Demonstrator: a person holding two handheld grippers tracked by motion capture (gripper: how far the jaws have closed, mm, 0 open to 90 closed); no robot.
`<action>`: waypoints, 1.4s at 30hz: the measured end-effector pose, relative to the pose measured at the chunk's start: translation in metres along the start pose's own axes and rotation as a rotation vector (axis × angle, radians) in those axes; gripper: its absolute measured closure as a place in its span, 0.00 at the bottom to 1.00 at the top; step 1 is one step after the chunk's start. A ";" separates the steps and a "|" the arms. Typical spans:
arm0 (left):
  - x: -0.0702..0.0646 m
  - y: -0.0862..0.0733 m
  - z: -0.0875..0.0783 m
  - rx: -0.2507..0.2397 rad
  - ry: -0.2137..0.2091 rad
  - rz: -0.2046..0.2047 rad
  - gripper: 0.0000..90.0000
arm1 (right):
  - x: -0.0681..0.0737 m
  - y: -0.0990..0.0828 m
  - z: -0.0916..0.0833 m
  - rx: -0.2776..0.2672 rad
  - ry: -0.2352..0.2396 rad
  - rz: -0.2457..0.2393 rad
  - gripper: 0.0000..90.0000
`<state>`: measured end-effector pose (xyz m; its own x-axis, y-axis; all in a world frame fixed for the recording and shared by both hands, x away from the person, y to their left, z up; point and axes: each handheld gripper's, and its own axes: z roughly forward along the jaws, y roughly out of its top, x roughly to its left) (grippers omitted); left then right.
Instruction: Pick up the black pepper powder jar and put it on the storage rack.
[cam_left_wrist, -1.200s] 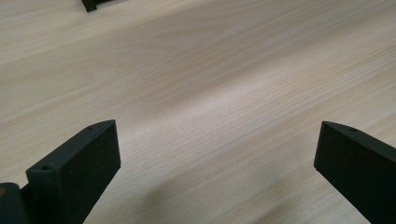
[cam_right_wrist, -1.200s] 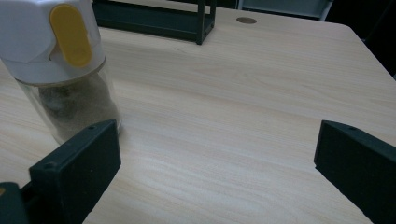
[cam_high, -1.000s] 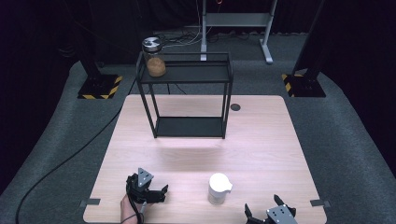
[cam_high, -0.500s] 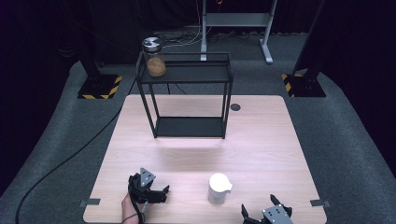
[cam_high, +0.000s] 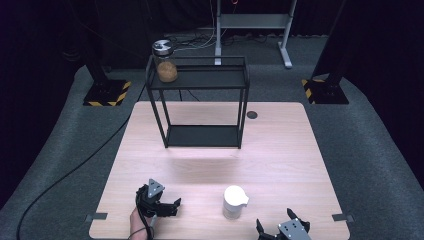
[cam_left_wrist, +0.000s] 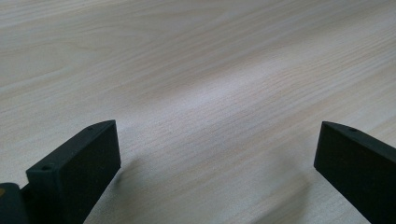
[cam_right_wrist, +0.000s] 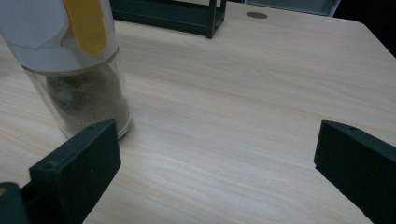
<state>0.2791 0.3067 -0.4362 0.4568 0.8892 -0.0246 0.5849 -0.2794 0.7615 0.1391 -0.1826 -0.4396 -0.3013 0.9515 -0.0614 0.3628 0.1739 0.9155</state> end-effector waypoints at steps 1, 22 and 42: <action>0.000 0.000 0.000 0.000 0.000 0.000 0.00 | 0.000 0.000 0.000 0.000 0.000 0.000 0.00; -0.001 0.002 0.001 0.009 -0.001 0.014 0.00 | 0.028 -0.010 0.031 -0.032 0.103 0.013 0.00; 0.000 0.000 0.000 -0.001 -0.005 0.017 0.00 | 0.031 -0.007 0.072 -0.089 0.191 0.016 0.00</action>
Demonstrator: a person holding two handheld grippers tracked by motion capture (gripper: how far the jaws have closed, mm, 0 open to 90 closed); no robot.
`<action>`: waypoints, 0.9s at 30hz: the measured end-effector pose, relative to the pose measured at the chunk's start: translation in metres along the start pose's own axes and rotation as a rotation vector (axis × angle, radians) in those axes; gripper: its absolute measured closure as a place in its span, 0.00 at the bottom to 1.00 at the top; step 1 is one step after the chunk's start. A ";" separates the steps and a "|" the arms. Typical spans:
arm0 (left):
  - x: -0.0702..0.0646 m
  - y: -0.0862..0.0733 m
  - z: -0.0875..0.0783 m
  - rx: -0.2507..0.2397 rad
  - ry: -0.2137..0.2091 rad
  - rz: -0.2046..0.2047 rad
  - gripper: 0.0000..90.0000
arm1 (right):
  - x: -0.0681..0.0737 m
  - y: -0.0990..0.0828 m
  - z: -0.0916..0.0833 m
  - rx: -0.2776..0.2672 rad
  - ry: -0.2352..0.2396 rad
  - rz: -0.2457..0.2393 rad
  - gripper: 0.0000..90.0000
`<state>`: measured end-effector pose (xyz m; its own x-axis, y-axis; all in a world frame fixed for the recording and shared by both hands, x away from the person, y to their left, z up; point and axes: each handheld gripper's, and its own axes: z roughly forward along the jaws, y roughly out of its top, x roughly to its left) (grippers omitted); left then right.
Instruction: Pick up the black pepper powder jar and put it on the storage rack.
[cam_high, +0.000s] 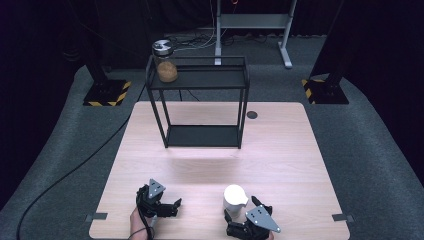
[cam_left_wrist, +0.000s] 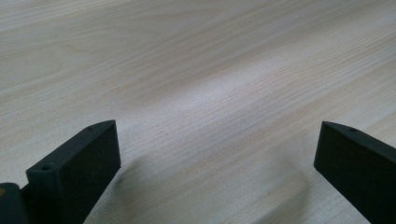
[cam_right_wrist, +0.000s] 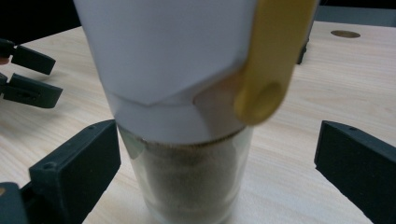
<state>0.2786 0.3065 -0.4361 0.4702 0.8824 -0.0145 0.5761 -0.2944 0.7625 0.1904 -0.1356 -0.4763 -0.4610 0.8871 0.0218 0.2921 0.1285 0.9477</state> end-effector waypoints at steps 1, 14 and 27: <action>0.000 0.000 0.000 0.001 0.000 0.001 0.00 | 0.001 0.000 0.001 -0.004 -0.002 -0.001 0.00; -0.001 0.001 0.001 0.006 -0.002 0.002 0.00 | 0.000 0.001 0.014 -0.035 0.024 -0.039 0.00; 0.002 0.000 0.000 0.001 -0.008 -0.001 0.00 | -0.009 0.000 0.018 -0.055 0.054 0.011 0.33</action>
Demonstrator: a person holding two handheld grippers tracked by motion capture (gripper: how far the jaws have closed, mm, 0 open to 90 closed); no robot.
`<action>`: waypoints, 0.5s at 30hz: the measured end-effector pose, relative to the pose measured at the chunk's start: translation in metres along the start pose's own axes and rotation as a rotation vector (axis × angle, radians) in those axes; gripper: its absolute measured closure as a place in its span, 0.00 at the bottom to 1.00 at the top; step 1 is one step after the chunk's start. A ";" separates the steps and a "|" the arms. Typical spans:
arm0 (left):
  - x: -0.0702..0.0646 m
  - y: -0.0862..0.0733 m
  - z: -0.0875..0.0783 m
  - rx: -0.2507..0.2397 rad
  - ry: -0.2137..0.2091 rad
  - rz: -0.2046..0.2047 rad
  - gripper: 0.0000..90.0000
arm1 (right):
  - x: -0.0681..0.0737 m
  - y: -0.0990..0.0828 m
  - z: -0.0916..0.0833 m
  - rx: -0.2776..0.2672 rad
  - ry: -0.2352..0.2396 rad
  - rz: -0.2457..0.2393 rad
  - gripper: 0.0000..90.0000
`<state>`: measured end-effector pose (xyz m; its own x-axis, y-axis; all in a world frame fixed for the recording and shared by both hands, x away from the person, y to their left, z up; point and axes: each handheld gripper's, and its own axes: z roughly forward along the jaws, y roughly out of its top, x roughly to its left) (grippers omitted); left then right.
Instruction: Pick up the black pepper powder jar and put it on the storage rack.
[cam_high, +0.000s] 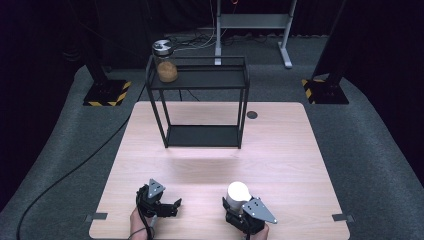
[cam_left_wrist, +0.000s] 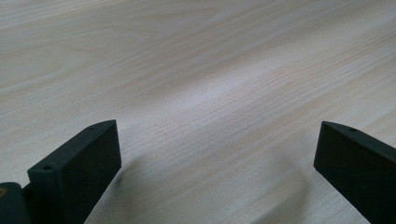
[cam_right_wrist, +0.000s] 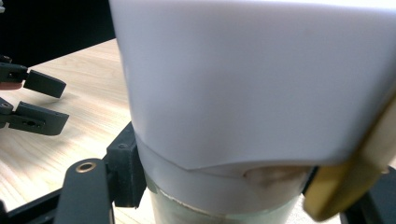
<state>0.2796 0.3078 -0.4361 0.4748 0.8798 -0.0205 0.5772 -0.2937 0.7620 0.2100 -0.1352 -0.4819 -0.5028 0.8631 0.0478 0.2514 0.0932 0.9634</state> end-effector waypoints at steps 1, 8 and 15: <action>0.000 0.000 0.000 -0.001 0.000 0.000 0.00 | 0.000 0.000 0.000 0.001 0.002 -0.005 0.33; 0.000 0.001 0.000 0.005 0.002 -0.002 0.00 | -0.002 0.002 -0.002 0.000 0.014 -0.011 0.33; 0.000 0.002 0.001 0.009 0.000 -0.003 0.01 | -0.002 0.008 -0.009 -0.016 0.007 -0.018 0.33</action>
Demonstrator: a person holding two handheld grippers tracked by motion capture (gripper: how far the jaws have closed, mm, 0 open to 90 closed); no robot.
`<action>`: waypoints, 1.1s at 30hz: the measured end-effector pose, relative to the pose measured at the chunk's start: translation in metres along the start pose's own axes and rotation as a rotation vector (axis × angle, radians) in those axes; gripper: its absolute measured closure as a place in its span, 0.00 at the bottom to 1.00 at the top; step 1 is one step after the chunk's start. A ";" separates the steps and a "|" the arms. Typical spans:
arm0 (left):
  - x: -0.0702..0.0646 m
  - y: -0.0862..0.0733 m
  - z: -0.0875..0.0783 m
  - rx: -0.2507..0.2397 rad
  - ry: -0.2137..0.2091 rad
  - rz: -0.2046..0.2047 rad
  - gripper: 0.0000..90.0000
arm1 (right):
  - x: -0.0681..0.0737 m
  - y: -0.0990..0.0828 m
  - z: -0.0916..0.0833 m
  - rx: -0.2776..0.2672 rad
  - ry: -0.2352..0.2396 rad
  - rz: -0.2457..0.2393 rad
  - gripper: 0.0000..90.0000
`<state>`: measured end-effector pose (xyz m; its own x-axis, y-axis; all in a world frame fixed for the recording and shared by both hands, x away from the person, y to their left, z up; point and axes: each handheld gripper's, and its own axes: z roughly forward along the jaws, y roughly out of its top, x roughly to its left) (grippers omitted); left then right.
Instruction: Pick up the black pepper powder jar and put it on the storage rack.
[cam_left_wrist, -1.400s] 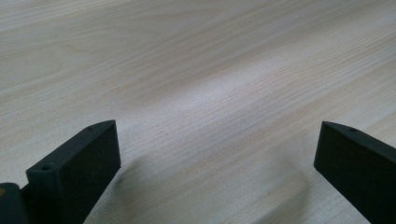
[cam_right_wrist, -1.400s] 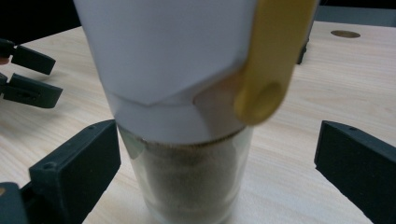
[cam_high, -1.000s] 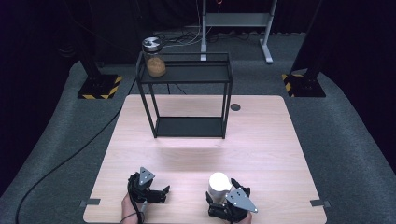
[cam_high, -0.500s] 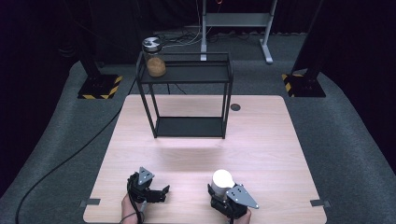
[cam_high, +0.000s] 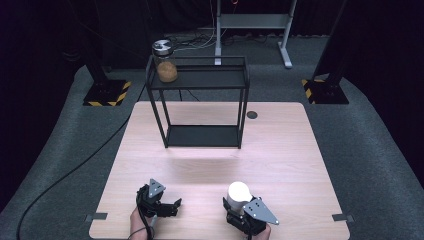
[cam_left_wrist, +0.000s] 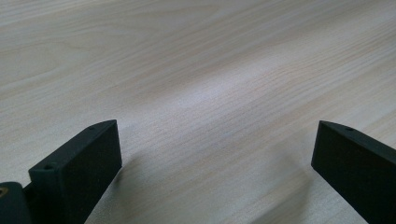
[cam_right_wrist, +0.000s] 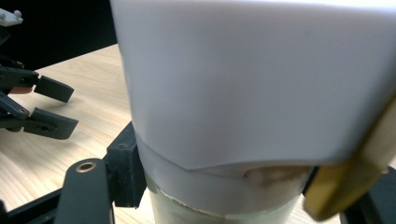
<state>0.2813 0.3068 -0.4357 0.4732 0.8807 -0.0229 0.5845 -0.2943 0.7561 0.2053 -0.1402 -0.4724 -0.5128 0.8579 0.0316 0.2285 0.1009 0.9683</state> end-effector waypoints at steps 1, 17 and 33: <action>0.000 0.000 0.000 0.002 0.000 0.000 0.01 | 0.000 0.001 -0.001 -0.001 0.000 0.000 0.33; -0.003 0.006 0.003 0.034 0.015 0.002 0.00 | 0.005 0.019 -0.015 -0.016 -0.013 -0.002 0.33; -0.005 0.007 0.004 0.037 0.026 0.007 0.00 | 0.004 0.045 -0.032 -0.047 -0.046 -0.065 0.33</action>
<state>0.2855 0.2988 -0.4331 0.4605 0.8876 -0.0006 0.6056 -0.3137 0.7313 0.1874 -0.1486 -0.4204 -0.4864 0.8727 -0.0421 0.1559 0.1341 0.9786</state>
